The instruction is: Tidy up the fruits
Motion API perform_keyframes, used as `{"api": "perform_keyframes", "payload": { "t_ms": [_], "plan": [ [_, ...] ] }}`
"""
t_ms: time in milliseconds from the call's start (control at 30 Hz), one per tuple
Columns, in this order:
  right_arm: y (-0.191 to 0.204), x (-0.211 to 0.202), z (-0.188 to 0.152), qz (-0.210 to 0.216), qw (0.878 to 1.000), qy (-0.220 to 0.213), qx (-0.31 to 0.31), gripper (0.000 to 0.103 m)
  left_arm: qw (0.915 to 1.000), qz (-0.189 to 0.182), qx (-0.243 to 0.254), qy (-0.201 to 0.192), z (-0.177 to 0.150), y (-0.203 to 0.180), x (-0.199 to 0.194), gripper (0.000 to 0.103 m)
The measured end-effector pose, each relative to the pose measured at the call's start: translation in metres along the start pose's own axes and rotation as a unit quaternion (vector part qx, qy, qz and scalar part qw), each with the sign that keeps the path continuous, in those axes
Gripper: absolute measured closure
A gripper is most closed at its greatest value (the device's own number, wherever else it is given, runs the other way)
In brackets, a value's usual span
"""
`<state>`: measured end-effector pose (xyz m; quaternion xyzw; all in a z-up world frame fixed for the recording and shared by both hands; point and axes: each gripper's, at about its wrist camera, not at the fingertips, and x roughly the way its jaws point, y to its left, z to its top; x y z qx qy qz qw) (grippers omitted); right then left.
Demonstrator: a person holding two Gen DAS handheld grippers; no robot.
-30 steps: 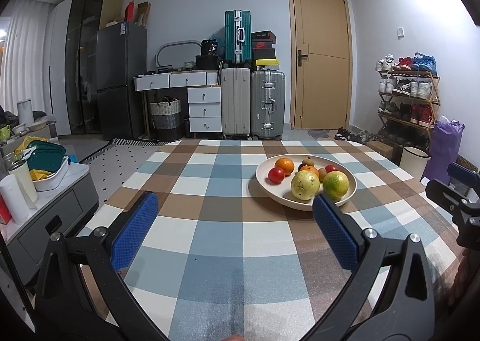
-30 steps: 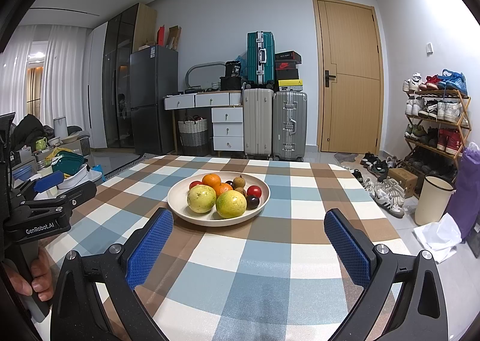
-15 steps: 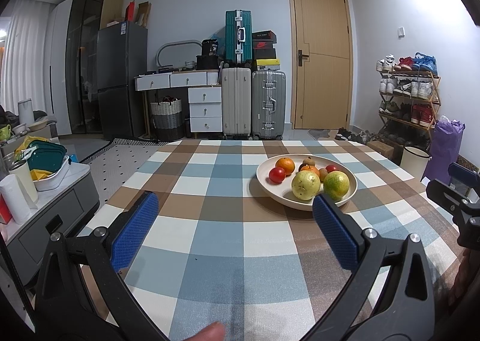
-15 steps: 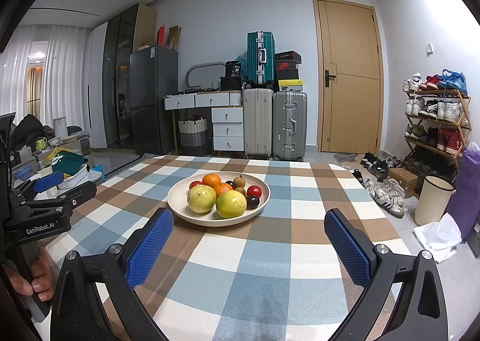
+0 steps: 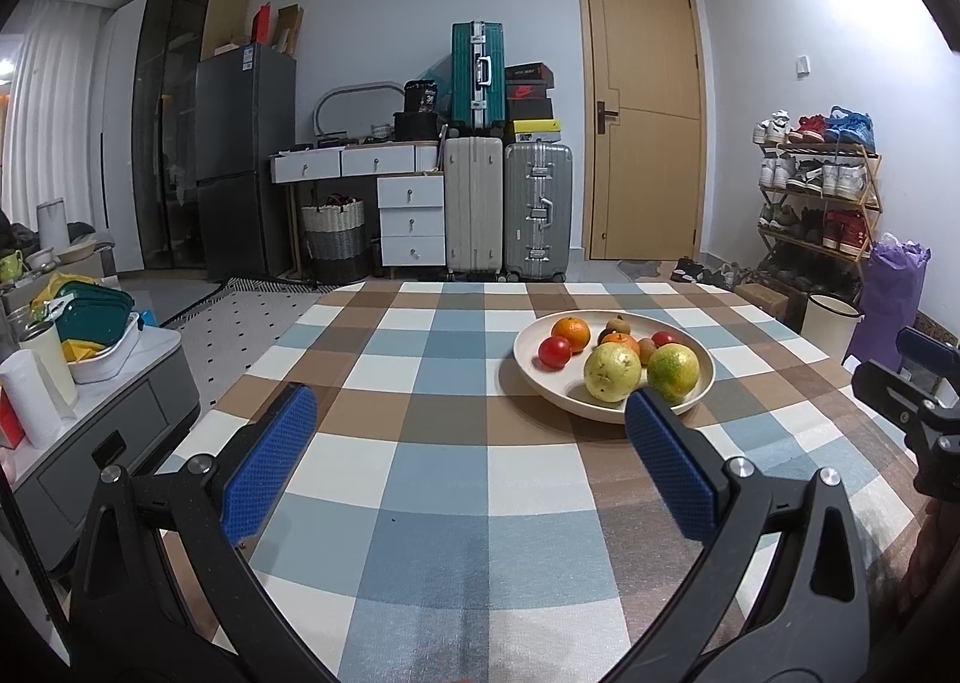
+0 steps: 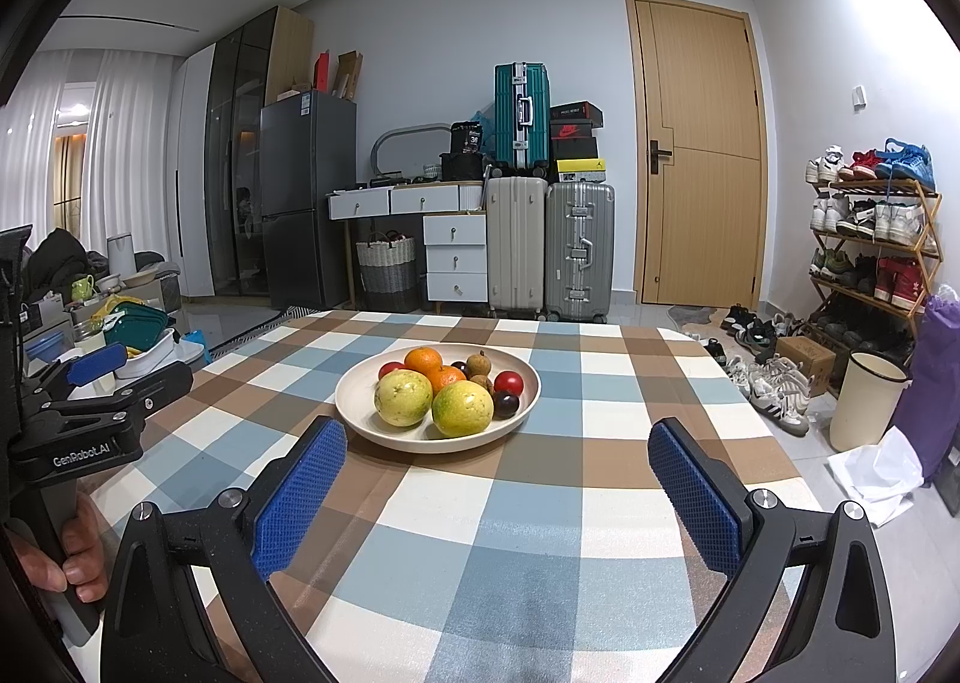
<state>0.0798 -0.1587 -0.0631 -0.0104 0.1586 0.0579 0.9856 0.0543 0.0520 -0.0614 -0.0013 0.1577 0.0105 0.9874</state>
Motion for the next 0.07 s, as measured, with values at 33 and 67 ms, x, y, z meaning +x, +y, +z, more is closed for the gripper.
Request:
{"api": "perform_keyframes", "payload": {
  "t_ms": [33, 67],
  "plan": [
    [0.0000, 0.0000, 0.0000, 0.000, 1.000, 0.000, 0.000, 0.000, 1.0000, 0.000, 0.000, 0.001, 0.0004, -0.0001, 0.0002, 0.000],
    [0.0003, -0.0002, 0.0001, 0.000, 1.000, 0.000, 0.000, 0.000, 1.0000, 0.001, -0.001, 0.002, 0.0002, -0.0005, -0.0001, 0.000]
  ]
}}
